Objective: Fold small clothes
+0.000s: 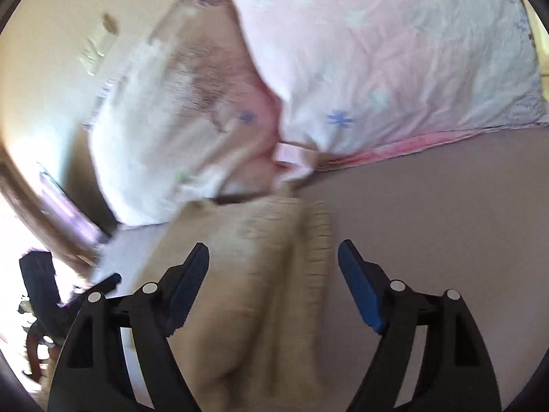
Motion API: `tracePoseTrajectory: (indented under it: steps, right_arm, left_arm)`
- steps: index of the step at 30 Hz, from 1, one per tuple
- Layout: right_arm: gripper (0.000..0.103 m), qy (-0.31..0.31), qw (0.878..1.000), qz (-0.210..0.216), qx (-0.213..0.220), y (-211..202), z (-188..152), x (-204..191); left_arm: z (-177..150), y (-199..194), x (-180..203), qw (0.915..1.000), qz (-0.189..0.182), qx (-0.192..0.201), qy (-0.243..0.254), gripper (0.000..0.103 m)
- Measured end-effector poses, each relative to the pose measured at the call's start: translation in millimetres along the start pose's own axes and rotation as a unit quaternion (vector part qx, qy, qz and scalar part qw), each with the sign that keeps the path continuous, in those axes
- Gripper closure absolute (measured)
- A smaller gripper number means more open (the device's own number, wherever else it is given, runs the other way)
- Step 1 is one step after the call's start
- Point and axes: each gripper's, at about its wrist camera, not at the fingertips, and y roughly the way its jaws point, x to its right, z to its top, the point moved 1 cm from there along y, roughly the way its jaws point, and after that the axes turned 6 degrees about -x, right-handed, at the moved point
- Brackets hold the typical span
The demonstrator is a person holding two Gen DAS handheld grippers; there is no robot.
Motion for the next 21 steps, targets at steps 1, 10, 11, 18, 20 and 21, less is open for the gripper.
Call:
tracePoseTrajectory:
  steps: [1,10,11,18,20,21]
  right_arm:
    - [0.024,-0.004,1.000,-0.015,-0.012,4,0,-4]
    - [0.003,-0.112,0.991,-0.055,0.048,-47,-79,-54]
    - [0.002,-0.112,0.991,-0.064,0.044,-49,-84,-54]
    - [0.001,-0.110,0.982,-0.144,-0.052,-12,-127,-47]
    - [0.001,-0.115,0.976,-0.174,-0.064,-1,-129,-51]
    - [0.001,-0.113,0.974,-0.184,-0.070,2,-130,-51]
  left_arm:
    - [-6,-7,5,0.9999,0.006,0.004,0.009,0.008]
    - [-79,-18,44,0.9923,0.111,-0.043,0.035,0.002]
    - [-83,-15,46,0.9920,0.110,-0.054,0.032,0.002]
    - [-95,18,47,0.9826,0.140,-0.119,0.024,0.002]
    - [-96,25,46,0.9812,0.144,-0.127,0.020,0.002]
    - [-97,25,46,0.9811,0.151,-0.118,0.023,0.002]
